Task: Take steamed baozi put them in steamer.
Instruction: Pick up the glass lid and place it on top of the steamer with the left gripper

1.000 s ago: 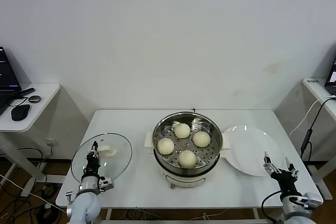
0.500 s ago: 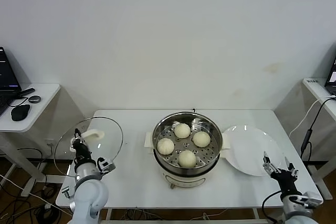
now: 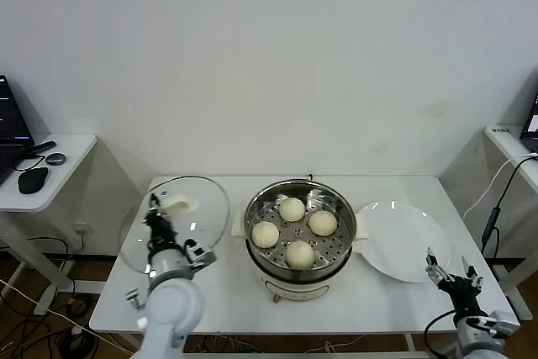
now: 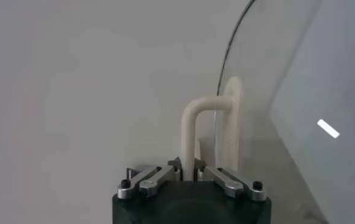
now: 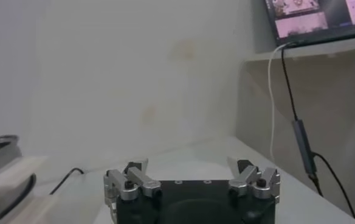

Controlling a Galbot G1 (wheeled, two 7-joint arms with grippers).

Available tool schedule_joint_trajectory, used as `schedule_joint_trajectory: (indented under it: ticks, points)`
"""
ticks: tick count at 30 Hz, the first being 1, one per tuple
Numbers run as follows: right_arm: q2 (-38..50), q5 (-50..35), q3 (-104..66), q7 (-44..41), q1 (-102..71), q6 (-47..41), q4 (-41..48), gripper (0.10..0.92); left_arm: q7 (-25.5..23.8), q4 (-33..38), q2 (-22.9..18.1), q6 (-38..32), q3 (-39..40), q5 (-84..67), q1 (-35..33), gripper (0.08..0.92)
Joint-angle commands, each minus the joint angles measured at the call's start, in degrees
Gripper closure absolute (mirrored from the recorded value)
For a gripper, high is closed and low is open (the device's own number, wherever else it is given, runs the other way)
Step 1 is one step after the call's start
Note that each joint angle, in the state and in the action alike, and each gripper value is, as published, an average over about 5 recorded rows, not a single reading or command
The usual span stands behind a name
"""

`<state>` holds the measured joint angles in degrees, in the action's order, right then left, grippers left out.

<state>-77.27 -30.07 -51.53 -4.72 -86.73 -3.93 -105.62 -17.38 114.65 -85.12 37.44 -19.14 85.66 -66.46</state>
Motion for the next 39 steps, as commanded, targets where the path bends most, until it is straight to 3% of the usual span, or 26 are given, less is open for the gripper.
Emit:
schedule_joint_trajectory:
  ticks: [1,7,17,29,39]
  points:
    - [-1.9,1.8,-0.3,0.0,-0.2,0.3,0.3,0.203,-5.3,-0.1,-3.2,2.1,16.9,2.0,6.8,0.830]
    - [-3.1,2.7,-0.1,0.0,-0.3,0.5,0.9,0.203,-7.0,-1.6,-3.0,2.1,25.2,0.8,11.4,0.830]
    - [-4.3,3.7,0.2,0.3,-0.1,0.5,1.0,0.203,-4.7,-6.4,-4.0,2.2,31.5,-1.4,16.8,0.830]
    - [-4.8,4.2,0.3,0.3,0.2,0.7,1.3,0.203,0.5,-13.9,-6.3,2.1,34.3,3.6,15.8,0.830]
    - [-5.0,4.2,0.9,0.4,0.8,0.8,1.7,0.203,1.0,-17.6,-6.3,2.1,33.3,7.0,14.8,0.830]
